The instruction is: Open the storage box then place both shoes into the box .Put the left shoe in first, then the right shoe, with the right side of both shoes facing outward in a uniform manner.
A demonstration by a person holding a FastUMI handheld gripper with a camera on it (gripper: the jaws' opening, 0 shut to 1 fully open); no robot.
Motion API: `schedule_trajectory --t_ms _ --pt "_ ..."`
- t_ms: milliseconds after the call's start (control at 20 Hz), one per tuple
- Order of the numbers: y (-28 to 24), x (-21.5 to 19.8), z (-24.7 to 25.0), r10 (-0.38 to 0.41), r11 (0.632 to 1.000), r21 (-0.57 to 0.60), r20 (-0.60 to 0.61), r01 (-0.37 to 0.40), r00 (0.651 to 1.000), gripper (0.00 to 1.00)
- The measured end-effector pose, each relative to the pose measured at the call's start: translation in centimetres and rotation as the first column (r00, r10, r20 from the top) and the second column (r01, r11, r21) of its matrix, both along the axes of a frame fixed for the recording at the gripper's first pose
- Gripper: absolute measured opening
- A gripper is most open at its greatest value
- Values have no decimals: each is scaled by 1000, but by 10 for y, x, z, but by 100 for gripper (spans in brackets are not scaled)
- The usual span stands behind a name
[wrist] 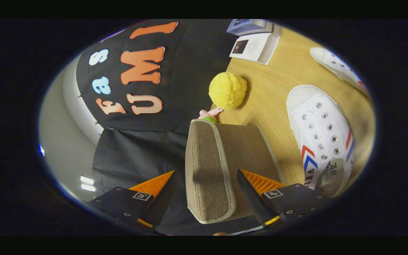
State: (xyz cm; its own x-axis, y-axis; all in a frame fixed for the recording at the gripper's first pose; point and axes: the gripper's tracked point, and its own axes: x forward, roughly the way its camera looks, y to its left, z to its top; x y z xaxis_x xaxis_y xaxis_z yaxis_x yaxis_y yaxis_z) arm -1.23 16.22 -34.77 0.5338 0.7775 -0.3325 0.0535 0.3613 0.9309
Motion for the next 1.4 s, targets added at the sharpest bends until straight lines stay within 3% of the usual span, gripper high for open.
schedule_trajectory --t_ms 450,550,700,800,850,950,1100,1200,1400 --pt "0 6 14 -61 975 213 -53 71 997 96" --pt "2 5 9 -50 982 179 -42 57 998 94" --pt "2 1 3 -30 988 152 -50 38 998 76" --pt "0 3 -4 -48 989 134 -73 57 996 52" --pt "-1 6 -4 -58 989 130 -75 67 996 30" --pt "-2 1 3 -57 988 139 -62 65 996 21" --pt "-7 13 27 -121 973 196 -23 124 992 9" --pt "-5 14 46 -120 967 228 15 113 993 1" --pt "7 11 61 -67 988 140 60 58 996 1"
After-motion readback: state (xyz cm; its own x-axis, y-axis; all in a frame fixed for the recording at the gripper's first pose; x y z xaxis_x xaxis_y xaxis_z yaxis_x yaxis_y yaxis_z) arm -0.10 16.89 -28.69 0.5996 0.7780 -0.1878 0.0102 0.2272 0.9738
